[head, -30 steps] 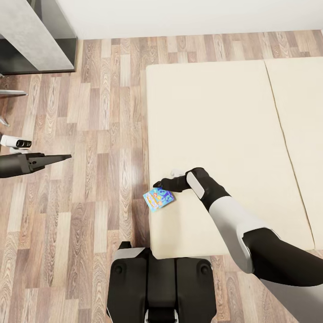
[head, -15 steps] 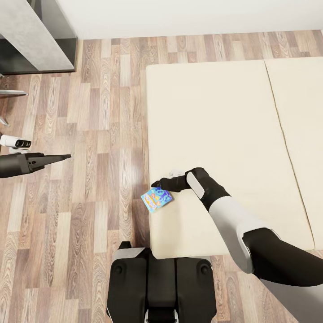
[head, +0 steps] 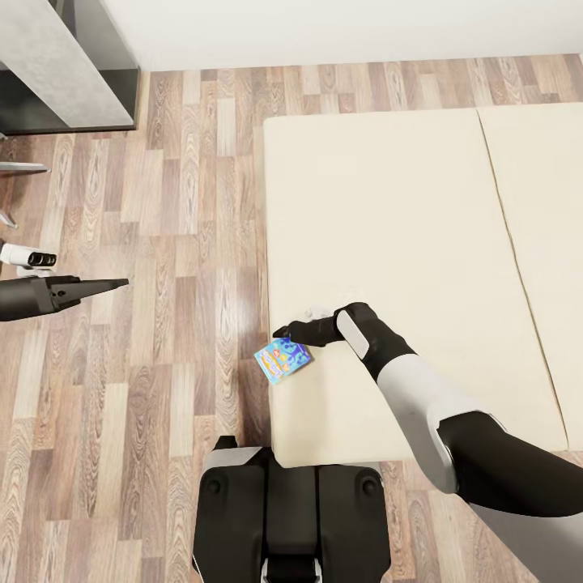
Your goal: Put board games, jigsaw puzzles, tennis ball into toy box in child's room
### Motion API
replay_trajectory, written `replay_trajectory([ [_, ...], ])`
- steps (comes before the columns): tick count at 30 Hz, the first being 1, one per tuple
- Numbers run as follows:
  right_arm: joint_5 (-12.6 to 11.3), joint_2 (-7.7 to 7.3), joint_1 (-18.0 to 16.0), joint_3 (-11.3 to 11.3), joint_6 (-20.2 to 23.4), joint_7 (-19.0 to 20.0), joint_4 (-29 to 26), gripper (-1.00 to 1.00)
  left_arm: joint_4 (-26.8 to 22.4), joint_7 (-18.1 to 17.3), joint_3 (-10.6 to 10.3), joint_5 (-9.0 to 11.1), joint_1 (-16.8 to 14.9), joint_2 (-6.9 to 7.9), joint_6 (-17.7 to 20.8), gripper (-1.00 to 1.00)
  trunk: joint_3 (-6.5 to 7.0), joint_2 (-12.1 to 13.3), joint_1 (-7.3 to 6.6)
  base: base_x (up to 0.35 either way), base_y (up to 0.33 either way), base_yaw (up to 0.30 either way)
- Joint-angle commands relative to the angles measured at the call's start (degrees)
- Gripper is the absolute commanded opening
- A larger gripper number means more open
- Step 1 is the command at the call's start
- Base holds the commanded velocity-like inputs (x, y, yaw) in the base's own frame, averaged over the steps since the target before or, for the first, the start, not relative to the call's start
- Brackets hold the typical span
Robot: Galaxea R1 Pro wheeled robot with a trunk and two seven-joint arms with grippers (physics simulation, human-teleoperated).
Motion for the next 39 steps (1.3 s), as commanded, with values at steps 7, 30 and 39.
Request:
replay_trajectory([
  [7,0.6,0.00,0.0,0.1,0.0,0.3,0.0,1.00,0.0,-0.2,0.0,0.0,0.0,0.05,0.6,1.00,-0.06,-0.1,0.03,0.000,0.000,0.000],
  [30,1.5,0.00,1.8,0.1,11.1,-0.4,-22.1,1.00,0.2,-0.2,0.2,0.0,0.0,0.60,0.6,1.00,-0.06,-0.1,0.03,0.000,0.000,0.000],
  [39,4.6,-0.92,11.1,0.1,12.2,-0.4,-43.4,1.00,0.7,0.0,2.1,-1.0,0.5,1.48,0.5,1.00,-0.06,-0.1,0.03,0.000,0.000,0.000],
])
